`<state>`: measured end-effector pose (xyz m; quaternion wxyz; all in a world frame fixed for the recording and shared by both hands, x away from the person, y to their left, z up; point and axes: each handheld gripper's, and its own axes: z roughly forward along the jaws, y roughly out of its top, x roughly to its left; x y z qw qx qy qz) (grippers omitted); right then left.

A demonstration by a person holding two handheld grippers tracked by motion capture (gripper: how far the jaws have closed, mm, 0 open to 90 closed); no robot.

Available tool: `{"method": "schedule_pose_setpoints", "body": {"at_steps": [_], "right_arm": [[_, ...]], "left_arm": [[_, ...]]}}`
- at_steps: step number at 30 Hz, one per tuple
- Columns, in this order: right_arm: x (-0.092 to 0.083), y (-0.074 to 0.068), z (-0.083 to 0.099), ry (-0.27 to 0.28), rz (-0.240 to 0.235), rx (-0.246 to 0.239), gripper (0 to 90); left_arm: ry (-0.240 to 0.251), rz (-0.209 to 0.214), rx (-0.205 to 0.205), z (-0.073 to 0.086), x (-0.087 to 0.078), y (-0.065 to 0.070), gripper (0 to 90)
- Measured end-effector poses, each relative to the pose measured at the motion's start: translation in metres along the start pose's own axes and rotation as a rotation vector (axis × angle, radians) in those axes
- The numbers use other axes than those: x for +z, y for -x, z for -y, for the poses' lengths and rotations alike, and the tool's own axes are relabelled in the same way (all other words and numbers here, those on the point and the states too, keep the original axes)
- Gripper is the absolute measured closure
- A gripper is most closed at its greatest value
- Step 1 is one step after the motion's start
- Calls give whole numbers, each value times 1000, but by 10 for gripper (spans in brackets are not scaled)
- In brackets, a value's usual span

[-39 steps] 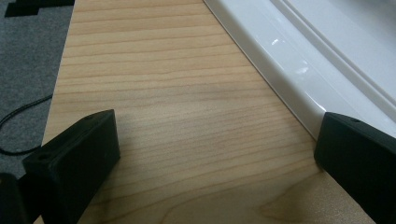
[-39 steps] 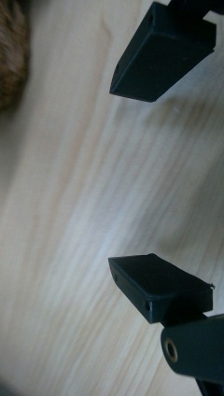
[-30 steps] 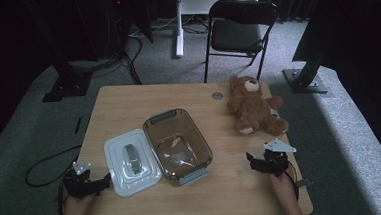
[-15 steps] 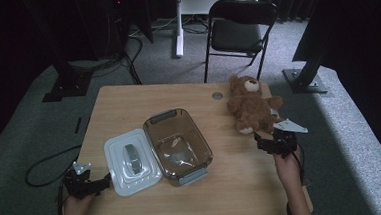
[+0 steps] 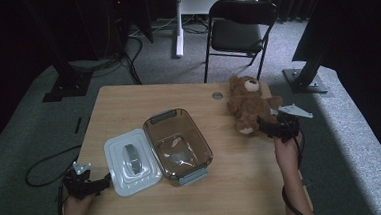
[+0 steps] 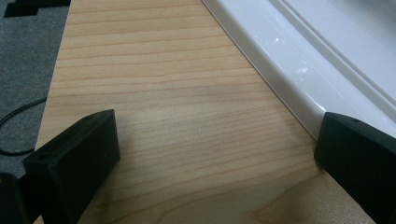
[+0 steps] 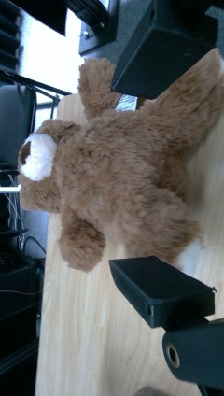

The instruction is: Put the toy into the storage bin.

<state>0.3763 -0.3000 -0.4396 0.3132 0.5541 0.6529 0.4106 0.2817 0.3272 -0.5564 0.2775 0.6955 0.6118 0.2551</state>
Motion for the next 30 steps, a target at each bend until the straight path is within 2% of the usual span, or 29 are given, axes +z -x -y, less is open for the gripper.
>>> {"method": "schedule_pose_setpoints", "body": {"at_steps": [2, 5, 7, 9, 15, 19, 23, 30], "right_arm": [[4, 3, -6, -9, -18, 35, 125], [11, 6, -13, -16, -13, 52, 124], [16, 7, -17, -20, -13, 40, 118], [24, 9, -21, -20, -33, 60, 118], [45, 15, -28, -45, -38, 122, 118], [60, 18, -33, -80, -27, 140, 118], [76, 21, -36, -125, -39, 161, 118], [102, 30, -36, -184, -41, 235, 118]], "left_arm": [[0, 0, 0, 0, 0, 0, 7], [0, 0, 0, 0, 0, 0, 7], [0, 0, 0, 0, 0, 0, 7], [0, 0, 0, 0, 0, 0, 7], [0, 0, 0, 0, 0, 0, 7], [0, 0, 0, 0, 0, 0, 7], [0, 0, 0, 0, 0, 0, 7], [0, 0, 0, 0, 0, 0, 7]]}}
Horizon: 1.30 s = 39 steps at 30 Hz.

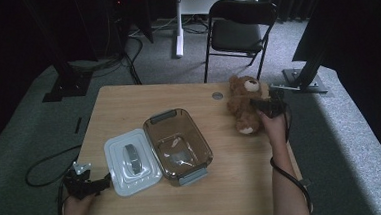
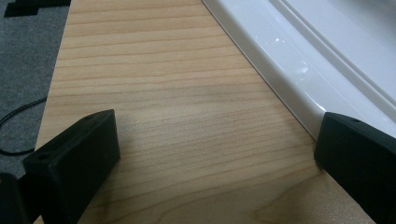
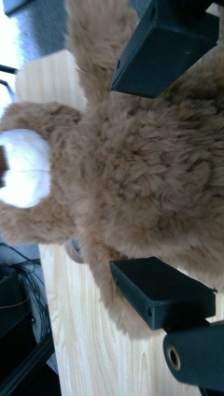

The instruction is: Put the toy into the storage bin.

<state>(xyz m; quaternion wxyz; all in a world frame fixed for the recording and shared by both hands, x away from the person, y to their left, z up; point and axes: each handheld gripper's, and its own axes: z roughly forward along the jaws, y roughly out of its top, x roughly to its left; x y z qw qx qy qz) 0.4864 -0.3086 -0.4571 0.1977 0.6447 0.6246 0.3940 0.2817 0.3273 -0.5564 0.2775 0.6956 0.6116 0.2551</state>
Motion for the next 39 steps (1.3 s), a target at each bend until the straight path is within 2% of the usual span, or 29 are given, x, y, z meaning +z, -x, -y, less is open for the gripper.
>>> {"method": "schedule_pose_setpoints", "body": {"at_steps": [4, 6, 7, 9, 15, 17, 20, 22, 23, 26, 27, 28, 33, 36, 37, 39], "right_arm": [[15, 4, 7, -46, 26, 4, 117], [23, 5, 11, -86, 43, -21, 105], [26, 6, 14, -92, 40, -34, 105], [30, 7, 17, -94, 18, -27, 103], [39, 3, 24, -110, 7, -78, 101], [42, 4, 26, -111, -8, -78, 101], [44, 8, 30, -119, -33, -38, 106], [44, 9, 31, -127, -33, -36, 114], [44, 8, 31, -135, -31, -50, 158], [42, 9, 30, -142, -29, -48, 263], [42, 9, 30, -142, -29, -48, 263], [41, 8, 30, -138, -19, -49, 353], [38, 3, 28, -126, 7, -66, 502], [34, -4, 28, -100, 36, -102, 577], [32, -8, 28, -91, 52, -131, 588], [28, -13, 28, -77, 67, -144, 618]], "left_arm": [[0, 0, -1, 0, 0, 0, 7], [0, 0, -1, 0, 0, 0, 7], [0, 0, 0, 0, 0, 0, 7], [0, 0, 0, 0, 0, 0, 7], [0, 0, -1, 0, 0, 0, 7], [0, 0, -1, 0, 0, 0, 7], [0, 0, -1, 0, 0, 0, 7], [0, 1, 0, 0, 0, 0, 7], [0, 1, 1, 0, 0, 0, 7], [-2, 2, 4, 0, 0, 0, 8], [-2, 2, 4, 0, 0, 0, 7], [-1, 2, 3, 0, 0, 0, 7], [-1, 2, 4, 0, 0, 0, 7], [0, 2, 2, 0, 0, 0, 7], [-1, 2, 4, 0, 0, 0, 7], [-2, 2, 4, 0, 0, 0, 7]]}}
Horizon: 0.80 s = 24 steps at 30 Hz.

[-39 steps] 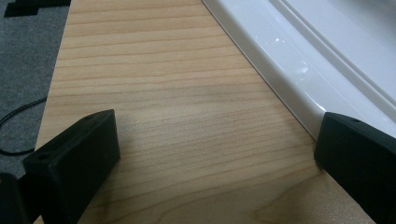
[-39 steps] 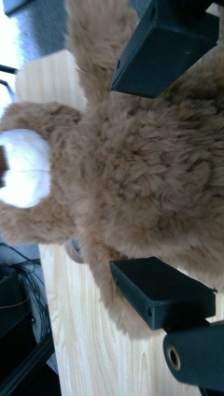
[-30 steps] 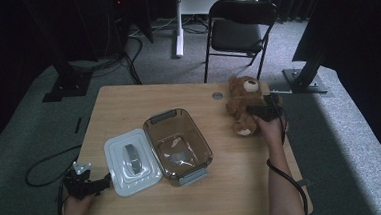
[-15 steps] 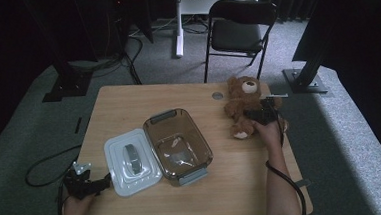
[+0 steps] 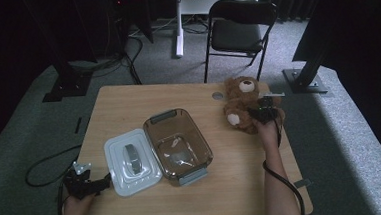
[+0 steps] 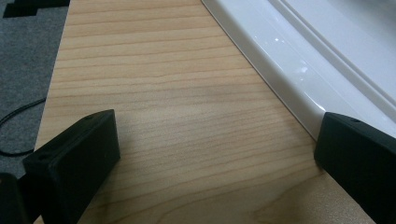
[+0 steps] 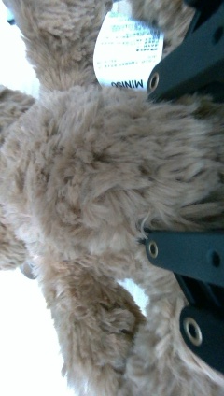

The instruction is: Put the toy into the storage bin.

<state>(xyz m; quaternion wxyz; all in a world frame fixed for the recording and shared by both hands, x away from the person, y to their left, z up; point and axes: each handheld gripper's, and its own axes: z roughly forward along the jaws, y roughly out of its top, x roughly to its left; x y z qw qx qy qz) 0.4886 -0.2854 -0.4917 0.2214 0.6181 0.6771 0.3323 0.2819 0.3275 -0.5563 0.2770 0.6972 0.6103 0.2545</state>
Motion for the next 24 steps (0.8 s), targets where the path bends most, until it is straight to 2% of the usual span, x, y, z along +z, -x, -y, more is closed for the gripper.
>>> {"method": "schedule_pose_setpoints", "body": {"at_steps": [6, 10, 14, 17, 18, 19, 20, 24], "right_arm": [[-11, -8, 1, 13, 7, -21, 638], [-29, -13, 8, 44, -10, -17, 646], [-44, -16, 13, 64, -5, -14, 646], [-58, -17, 15, 87, -29, -5, 646], [-58, -17, 15, 87, -29, -5, 646], [-63, -18, 15, 96, -43, 3, 646], [-76, -21, 15, 121, -62, 5, 645], [-103, -35, 12, 179, -74, -29, 645]], "left_arm": [[0, 0, 0, 0, 0, 0, 7], [2, 0, -2, 0, 0, 0, 7], [0, 0, 0, 0, 0, 0, 8], [2, 0, -2, 0, 0, 0, 7], [2, 0, -2, 0, 0, 0, 7], [2, 0, -2, 0, 0, 0, 7], [2, 0, -2, 0, 0, 0, 8], [0, 0, 0, 0, 0, 0, 7]]}}
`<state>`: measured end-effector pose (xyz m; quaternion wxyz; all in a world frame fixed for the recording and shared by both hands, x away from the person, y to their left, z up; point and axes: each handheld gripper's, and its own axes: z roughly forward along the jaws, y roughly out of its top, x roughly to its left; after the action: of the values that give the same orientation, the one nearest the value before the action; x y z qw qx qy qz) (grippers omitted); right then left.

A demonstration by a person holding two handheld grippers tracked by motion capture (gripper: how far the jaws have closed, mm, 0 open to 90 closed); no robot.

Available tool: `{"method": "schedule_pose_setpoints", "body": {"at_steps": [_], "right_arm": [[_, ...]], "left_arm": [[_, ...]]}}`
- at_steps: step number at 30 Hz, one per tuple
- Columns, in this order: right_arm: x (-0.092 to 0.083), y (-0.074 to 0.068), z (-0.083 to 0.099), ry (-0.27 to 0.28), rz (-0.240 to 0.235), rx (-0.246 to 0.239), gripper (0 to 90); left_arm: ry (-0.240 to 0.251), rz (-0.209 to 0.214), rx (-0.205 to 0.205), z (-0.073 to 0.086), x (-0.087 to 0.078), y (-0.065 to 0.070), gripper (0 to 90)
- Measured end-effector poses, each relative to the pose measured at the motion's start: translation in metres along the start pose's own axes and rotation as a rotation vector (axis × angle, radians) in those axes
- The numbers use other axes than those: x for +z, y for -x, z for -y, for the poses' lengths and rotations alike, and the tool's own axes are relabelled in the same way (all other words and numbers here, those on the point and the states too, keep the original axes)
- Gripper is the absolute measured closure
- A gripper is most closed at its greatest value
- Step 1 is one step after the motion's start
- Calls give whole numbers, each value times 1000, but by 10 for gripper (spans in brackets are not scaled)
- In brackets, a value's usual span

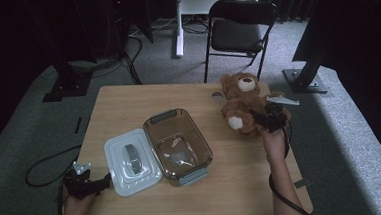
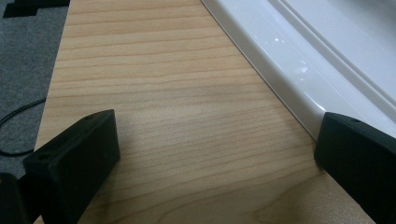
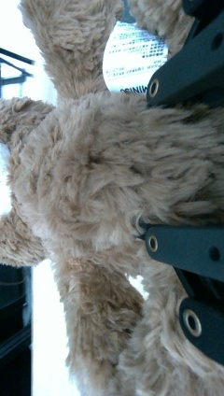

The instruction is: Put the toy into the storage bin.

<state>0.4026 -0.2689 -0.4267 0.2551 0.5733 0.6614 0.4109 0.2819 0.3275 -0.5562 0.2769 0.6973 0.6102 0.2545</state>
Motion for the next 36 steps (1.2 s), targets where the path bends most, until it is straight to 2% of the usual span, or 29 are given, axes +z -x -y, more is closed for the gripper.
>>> {"method": "schedule_pose_setpoints", "body": {"at_steps": [12, 13, 17, 24, 27, 30, 31, 36], "right_arm": [[-64, -67, -30, 157, -151, -115, 643], [-64, -67, -30, 157, -151, -115, 643], [-81, -97, -36, 195, -216, -158, 643], [-89, -132, -33, 212, -309, -207, 641], [-86, -144, -29, 200, -357, -210, 641], [-84, -152, -25, 195, -369, -223, 641], [-81, -162, -20, 183, -381, -241, 641], [-70, -179, -8, 144, -441, -256, 641]], "left_arm": [[3, 0, -3, 0, 0, 0, 8], [3, 0, -3, 0, 0, 0, 7], [1, 0, -2, 0, 0, 0, 7], [1, 0, -1, 0, 0, 0, 7], [1, 1, -1, 0, 0, 0, 7], [-1, 1, 1, 0, 0, 0, 7], [-1, 2, 2, -1, 0, 0, 7], [0, 3, 2, -1, 0, 0, 7]]}}
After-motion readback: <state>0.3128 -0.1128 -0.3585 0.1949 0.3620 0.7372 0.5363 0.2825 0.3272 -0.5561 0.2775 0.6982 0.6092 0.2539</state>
